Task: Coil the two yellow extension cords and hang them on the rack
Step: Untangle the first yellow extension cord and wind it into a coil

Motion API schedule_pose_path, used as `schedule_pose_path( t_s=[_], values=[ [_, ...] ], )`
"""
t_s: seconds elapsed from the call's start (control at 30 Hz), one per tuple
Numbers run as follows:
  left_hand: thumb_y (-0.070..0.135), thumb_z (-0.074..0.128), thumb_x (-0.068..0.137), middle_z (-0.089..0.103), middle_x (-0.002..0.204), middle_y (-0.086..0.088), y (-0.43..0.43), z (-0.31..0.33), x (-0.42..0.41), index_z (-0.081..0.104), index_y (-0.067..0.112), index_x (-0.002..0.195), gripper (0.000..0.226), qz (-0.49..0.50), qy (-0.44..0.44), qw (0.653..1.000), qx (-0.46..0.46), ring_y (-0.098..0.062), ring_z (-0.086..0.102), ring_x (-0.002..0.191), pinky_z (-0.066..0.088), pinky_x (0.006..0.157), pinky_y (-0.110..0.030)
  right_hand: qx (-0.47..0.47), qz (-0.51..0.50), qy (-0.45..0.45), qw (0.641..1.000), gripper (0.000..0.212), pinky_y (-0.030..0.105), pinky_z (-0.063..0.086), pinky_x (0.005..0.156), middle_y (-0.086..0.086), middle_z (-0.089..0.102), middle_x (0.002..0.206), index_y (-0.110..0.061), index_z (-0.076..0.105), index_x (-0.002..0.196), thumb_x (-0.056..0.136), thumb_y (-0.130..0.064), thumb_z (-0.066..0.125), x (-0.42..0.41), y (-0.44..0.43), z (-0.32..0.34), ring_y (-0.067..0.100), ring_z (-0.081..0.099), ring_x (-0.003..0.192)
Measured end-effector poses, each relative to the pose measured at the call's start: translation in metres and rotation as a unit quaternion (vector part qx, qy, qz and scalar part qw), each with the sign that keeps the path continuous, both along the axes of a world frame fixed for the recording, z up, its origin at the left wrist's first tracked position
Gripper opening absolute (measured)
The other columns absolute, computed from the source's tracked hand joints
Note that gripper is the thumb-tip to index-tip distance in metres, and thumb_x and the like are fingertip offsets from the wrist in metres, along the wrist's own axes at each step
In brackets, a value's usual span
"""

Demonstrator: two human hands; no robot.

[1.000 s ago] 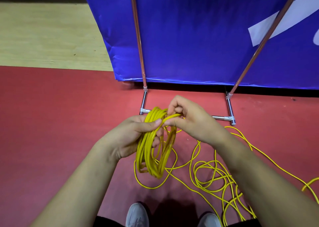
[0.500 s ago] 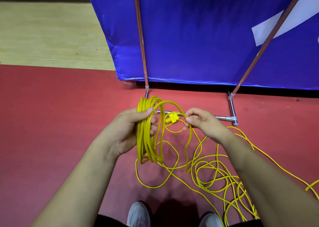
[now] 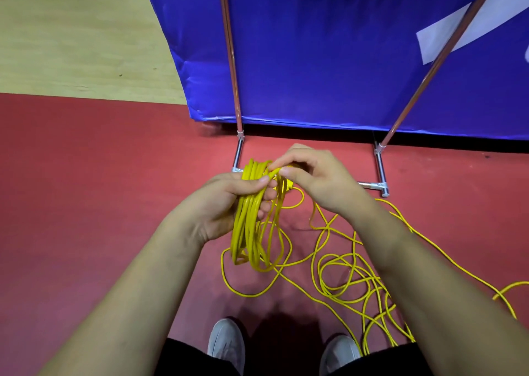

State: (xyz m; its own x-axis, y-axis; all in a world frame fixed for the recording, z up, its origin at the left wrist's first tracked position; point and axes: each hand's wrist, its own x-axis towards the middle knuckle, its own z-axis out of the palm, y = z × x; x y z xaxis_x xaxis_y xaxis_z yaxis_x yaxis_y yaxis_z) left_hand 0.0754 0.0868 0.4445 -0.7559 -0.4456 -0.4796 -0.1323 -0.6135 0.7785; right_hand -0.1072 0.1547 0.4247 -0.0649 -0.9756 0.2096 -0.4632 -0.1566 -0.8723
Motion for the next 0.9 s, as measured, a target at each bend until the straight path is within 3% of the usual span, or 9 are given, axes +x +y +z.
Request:
schedule_pose_path(
  t_s=[0.1,0.17,0.23,0.3,0.43,0.53,0.63,0.73,0.9],
  values=[
    [0.013,0.059,0.081,0.054,0.065,0.0,0.0,-0.001,0.001,0.06,0.004,0.093,0.015,0.0,0.053,0.999,0.003,-0.011,0.048,0.049,0.042,0.049,-0.021,0.036,0.004,-0.093,0.995,0.02,0.028,0.042,0.071,0.006,0.057,0.085,-0.014,0.064,0.106,0.086,-0.012,0.063,-0.002,0.002,-0.005,0.013,0.051,0.08],
    [0.014,0.062,0.079,0.051,0.064,0.001,-0.004,0.0,0.004,0.055,0.003,0.095,0.021,0.012,0.093,0.995,0.019,-0.01,0.045,0.049,0.04,0.049,-0.02,0.07,0.003,-0.066,0.995,0.013,0.037,0.043,0.066,0.014,0.058,0.08,-0.014,0.064,0.1,0.087,-0.013,0.065,-0.012,0.005,-0.013,0.014,0.051,0.076],
    [0.013,0.069,0.077,0.05,0.064,0.001,-0.008,-0.001,0.007,0.046,0.004,0.103,0.036,0.022,0.122,0.992,0.035,-0.009,0.045,0.049,0.041,0.049,-0.021,0.118,-0.009,-0.025,0.993,0.002,0.021,0.04,0.06,-0.008,0.06,0.063,-0.012,0.066,0.088,0.09,-0.013,0.066,-0.026,0.008,-0.025,-0.003,0.05,0.063],
    [0.016,0.078,0.068,0.051,0.064,0.001,-0.011,-0.001,0.009,0.046,0.005,0.102,0.048,0.021,0.138,0.989,0.047,-0.01,0.046,0.049,0.043,0.049,-0.022,0.148,-0.035,-0.025,0.988,0.012,0.01,0.033,0.057,-0.017,0.053,0.055,-0.015,0.064,0.079,0.09,-0.011,0.066,-0.037,0.01,-0.04,-0.006,0.044,0.054],
    [0.018,0.088,0.054,0.062,0.071,-0.005,-0.013,0.004,0.016,0.065,0.006,0.083,0.039,0.002,0.13,0.99,0.061,-0.018,0.062,0.057,0.049,0.051,-0.024,0.188,-0.097,-0.025,0.977,0.023,0.023,0.033,0.058,-0.004,0.048,0.065,-0.022,0.058,0.075,0.089,-0.005,0.065,-0.055,0.014,-0.083,0.003,0.039,0.058],
    [0.016,0.085,0.057,0.071,0.087,-0.017,-0.012,0.007,0.019,0.068,0.006,0.081,0.031,-0.012,0.117,0.992,0.053,-0.022,0.068,0.059,0.051,0.049,-0.025,0.219,-0.133,-0.052,0.965,0.017,0.017,0.035,0.055,0.006,0.054,0.067,-0.011,0.06,0.074,0.091,-0.006,0.063,-0.061,0.018,-0.107,0.003,0.043,0.055],
    [0.022,0.086,0.058,0.061,0.064,-0.005,-0.011,0.006,0.016,0.07,0.005,0.087,0.037,-0.01,0.118,0.991,0.057,-0.014,0.053,0.045,0.045,0.046,-0.022,0.226,-0.126,-0.091,0.962,0.013,0.011,0.041,0.057,0.007,0.057,0.067,0.0,0.064,0.083,0.093,-0.007,0.061,-0.056,0.018,-0.115,-0.003,0.051,0.053],
    [0.027,0.071,0.072,0.045,0.053,0.003,-0.013,0.006,0.014,0.071,0.004,0.093,0.031,-0.003,0.128,0.99,0.058,-0.007,0.042,0.038,0.038,0.043,-0.019,0.217,-0.14,-0.113,0.959,0.014,0.009,0.041,0.054,0.008,0.058,0.066,0.003,0.065,0.085,0.093,-0.007,0.06,-0.053,0.016,-0.116,-0.004,0.052,0.051],
    [0.024,0.086,0.061,0.058,0.064,0.001,-0.014,0.01,0.016,0.066,0.008,0.082,0.033,0.036,0.189,0.979,0.064,-0.012,0.058,0.053,0.046,0.047,-0.02,0.206,-0.168,-0.055,0.962,0.021,0.029,0.031,0.058,0.008,0.046,0.066,0.004,0.058,0.076,0.09,-0.011,0.065,-0.065,0.018,-0.131,0.014,0.04,0.062]
  ],
)
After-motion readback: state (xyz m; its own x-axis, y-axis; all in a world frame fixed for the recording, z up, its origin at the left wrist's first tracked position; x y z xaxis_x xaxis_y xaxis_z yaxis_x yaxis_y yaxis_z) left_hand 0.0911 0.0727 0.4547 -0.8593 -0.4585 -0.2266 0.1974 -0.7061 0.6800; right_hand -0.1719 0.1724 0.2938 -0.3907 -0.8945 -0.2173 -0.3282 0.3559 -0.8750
